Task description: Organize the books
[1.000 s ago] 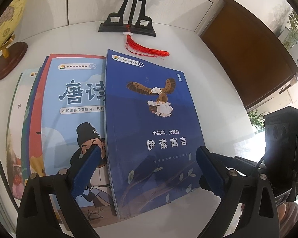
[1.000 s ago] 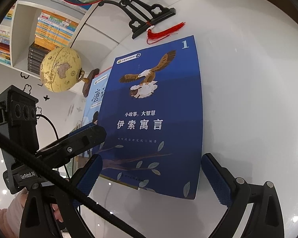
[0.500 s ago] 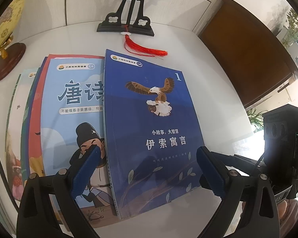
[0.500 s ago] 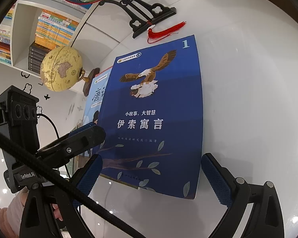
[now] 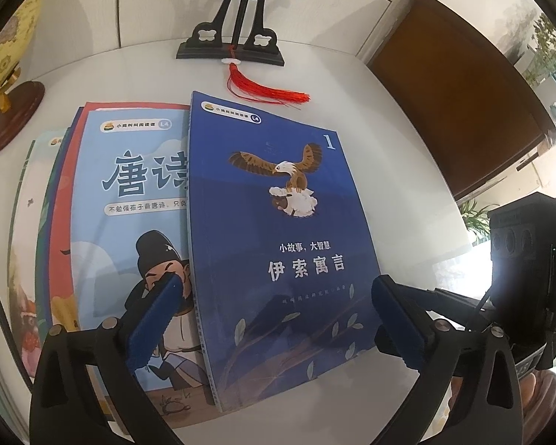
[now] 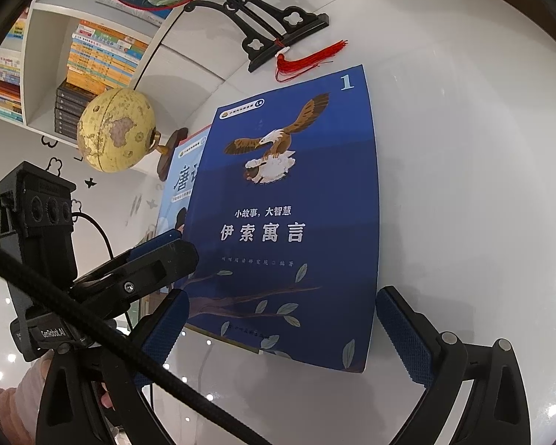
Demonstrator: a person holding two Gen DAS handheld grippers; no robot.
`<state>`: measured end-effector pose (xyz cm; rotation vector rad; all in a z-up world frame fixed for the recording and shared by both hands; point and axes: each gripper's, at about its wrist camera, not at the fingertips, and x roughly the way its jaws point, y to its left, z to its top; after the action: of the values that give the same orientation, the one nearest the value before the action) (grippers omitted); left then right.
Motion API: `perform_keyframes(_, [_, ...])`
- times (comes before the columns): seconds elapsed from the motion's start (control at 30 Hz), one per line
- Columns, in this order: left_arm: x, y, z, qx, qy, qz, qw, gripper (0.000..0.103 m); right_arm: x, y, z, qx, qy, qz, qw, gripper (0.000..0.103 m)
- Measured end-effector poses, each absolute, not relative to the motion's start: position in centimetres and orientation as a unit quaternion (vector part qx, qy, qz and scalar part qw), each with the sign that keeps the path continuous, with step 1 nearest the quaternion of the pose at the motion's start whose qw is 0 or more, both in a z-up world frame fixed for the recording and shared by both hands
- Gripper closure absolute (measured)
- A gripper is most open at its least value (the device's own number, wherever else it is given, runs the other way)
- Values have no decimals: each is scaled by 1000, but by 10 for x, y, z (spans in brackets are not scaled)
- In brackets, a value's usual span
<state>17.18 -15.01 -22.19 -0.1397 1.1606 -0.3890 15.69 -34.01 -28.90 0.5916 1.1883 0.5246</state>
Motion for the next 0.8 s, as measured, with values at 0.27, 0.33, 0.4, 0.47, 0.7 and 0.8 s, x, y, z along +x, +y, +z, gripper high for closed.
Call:
perform_keyframes(0.27, [173, -151, -223, -56, 550, -188, 812, 1, 161, -349, -293, 311, 541, 255, 739, 0])
perform_keyframes(0.33, [174, -152, -223, -52, 552, -188, 810, 1, 162, -354, -297, 336, 538, 258, 728, 0])
perform_keyframes(0.4, [174, -153, -223, -51, 553, -187, 810, 1, 163, -359, -299, 361, 536, 260, 718, 0])
perform_keyframes(0.47, [173, -153, -223, -51, 554, -186, 810, 1, 164, -363, -301, 378, 532, 261, 711, 0])
perform_keyframes(0.7, [174, -154, -225, -48, 556, -185, 809, 1, 164, -358, -300, 368, 535, 266, 712, 0])
perform_keyframes(0.8, [174, -155, -225, -43, 557, -183, 809, 1, 164, -362, -303, 382, 534, 265, 706, 0])
